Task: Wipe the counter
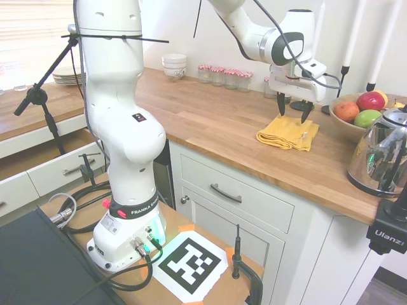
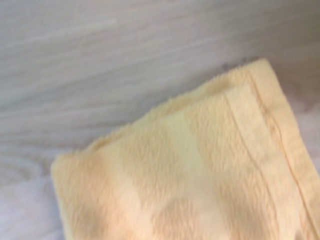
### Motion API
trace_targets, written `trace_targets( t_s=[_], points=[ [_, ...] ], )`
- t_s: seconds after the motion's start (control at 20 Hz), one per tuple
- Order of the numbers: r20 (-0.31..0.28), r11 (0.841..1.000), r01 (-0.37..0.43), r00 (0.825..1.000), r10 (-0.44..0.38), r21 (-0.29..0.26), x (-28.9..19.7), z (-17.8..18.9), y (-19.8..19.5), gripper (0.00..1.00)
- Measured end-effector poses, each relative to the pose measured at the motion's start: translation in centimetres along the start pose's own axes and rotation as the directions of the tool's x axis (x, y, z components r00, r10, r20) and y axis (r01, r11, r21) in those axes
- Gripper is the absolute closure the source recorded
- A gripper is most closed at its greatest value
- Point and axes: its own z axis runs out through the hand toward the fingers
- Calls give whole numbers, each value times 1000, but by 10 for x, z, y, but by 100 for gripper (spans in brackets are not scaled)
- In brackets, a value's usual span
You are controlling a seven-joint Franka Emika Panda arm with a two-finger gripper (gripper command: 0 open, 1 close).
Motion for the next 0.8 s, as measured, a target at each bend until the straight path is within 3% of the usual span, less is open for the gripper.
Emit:
trace_targets(
  t_s=[0.75, 0.8],
  points=[
    [60, 999, -21, 998, 23, -30, 11, 48, 0, 0],
    [63, 999, -24, 998, 26, -28, 11, 49, 1, 100]
  ],
)
